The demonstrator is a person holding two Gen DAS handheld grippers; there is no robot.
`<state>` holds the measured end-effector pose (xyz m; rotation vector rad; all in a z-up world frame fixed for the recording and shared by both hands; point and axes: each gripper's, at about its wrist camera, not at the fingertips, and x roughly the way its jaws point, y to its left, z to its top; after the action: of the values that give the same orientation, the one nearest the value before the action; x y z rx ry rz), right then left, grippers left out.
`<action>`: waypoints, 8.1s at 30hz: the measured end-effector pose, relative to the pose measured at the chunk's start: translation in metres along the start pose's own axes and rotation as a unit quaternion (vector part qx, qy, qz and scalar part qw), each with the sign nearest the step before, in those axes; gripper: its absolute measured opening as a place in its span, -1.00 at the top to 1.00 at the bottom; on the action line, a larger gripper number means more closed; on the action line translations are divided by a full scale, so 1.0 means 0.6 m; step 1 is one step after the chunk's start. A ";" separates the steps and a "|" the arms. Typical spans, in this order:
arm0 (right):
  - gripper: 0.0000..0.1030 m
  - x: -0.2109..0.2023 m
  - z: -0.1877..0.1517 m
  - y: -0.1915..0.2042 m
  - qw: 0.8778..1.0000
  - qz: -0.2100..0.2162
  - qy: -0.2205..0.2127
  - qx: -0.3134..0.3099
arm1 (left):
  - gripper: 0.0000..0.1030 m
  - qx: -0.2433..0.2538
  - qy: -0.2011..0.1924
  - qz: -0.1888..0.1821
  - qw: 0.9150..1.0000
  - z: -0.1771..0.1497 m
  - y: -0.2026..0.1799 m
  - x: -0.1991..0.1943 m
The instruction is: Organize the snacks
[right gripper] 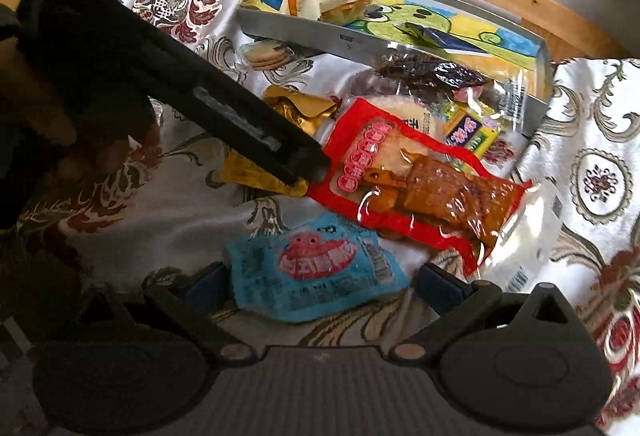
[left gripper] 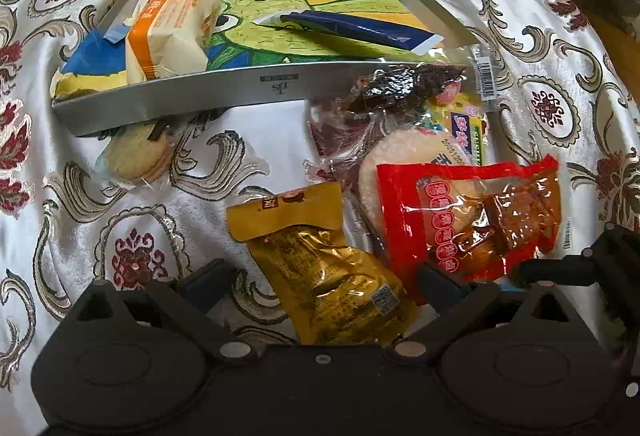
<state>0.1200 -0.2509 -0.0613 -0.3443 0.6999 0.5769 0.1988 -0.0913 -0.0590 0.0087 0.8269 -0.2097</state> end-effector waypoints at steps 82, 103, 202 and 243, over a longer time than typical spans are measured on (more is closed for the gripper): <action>-0.68 -0.003 -0.008 0.107 0.995 -0.058 -0.061 0.054 | 0.36 -0.051 -0.044 0.003 0.998 -0.082 0.077 -0.096; -0.67 -0.020 -0.005 0.155 0.990 -0.100 -0.097 -0.036 | 0.34 -0.030 -0.028 -0.008 0.999 -0.084 0.073 -0.085; -0.68 0.057 0.206 -0.152 0.958 -0.209 -0.192 0.030 | 0.83 -0.001 -0.150 -0.010 0.989 0.240 0.039 0.028; -0.99 0.022 0.189 -0.157 0.956 -0.217 -0.189 0.059 | -0.78 -0.054 -0.159 0.003 0.986 0.224 0.041 -0.030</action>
<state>0.2419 -0.2660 0.0211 -0.2541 0.2717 0.1698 0.2896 -0.0759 0.0436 -0.1211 0.5182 -0.1548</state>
